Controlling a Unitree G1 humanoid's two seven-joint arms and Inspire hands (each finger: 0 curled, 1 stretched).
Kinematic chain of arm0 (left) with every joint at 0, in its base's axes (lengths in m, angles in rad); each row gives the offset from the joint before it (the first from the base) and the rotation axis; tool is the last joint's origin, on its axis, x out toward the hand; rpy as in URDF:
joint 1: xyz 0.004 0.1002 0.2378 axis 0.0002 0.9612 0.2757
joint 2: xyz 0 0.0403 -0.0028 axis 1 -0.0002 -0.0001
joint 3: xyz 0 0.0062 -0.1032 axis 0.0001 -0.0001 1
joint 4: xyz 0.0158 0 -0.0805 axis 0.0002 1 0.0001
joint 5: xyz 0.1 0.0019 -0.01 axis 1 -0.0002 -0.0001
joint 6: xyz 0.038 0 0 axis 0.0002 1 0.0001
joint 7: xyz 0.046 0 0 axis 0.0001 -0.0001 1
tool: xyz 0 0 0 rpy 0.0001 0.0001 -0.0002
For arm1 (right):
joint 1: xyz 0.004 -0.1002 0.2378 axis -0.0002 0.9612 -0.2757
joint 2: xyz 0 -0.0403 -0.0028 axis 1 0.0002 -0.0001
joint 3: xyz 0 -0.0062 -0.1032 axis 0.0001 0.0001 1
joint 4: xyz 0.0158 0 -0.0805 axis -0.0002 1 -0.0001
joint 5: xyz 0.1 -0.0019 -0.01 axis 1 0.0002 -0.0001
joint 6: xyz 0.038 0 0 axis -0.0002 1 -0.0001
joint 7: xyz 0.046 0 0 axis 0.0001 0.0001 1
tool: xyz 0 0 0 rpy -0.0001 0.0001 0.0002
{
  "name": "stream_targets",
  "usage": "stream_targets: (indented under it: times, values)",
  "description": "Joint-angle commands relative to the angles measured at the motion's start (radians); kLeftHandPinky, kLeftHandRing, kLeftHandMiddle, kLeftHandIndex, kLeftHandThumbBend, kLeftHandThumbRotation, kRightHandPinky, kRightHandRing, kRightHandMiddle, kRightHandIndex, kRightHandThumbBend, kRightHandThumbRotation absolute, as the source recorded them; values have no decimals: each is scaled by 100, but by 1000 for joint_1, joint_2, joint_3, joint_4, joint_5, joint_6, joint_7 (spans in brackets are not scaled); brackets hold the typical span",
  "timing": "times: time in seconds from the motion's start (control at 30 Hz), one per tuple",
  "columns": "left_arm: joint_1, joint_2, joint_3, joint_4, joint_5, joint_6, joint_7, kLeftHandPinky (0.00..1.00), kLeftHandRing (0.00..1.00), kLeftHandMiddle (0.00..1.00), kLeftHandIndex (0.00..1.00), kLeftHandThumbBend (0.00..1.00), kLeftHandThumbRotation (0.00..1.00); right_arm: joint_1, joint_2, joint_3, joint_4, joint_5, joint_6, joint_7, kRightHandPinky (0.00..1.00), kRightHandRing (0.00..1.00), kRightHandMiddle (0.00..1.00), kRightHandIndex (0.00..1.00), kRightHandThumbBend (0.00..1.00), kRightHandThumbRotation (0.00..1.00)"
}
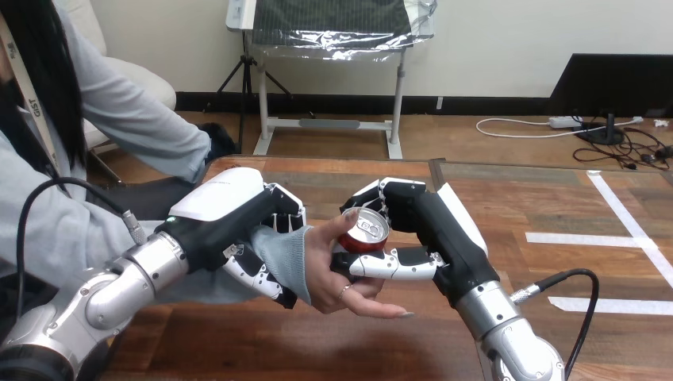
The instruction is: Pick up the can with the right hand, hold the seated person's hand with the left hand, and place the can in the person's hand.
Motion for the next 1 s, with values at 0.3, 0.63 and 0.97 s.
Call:
stream_targets:
  times: [0.3,0.63,0.97]
  values:
    - [-49,-23,32,-75,-20,-24,30,27,33,40,43,93,1,-58,3,4,-48,-21,16,-32,38,44,51,56,80,0]
    - [-37,-20,33,-85,-12,-28,48,36,42,48,52,99,11,-61,0,3,-51,-23,35,-33,47,54,61,65,83,0]
    - [-13,-8,38,-128,-24,-6,29,44,49,55,60,100,15,-60,-5,-1,-63,-28,53,-47,53,61,67,71,83,1]
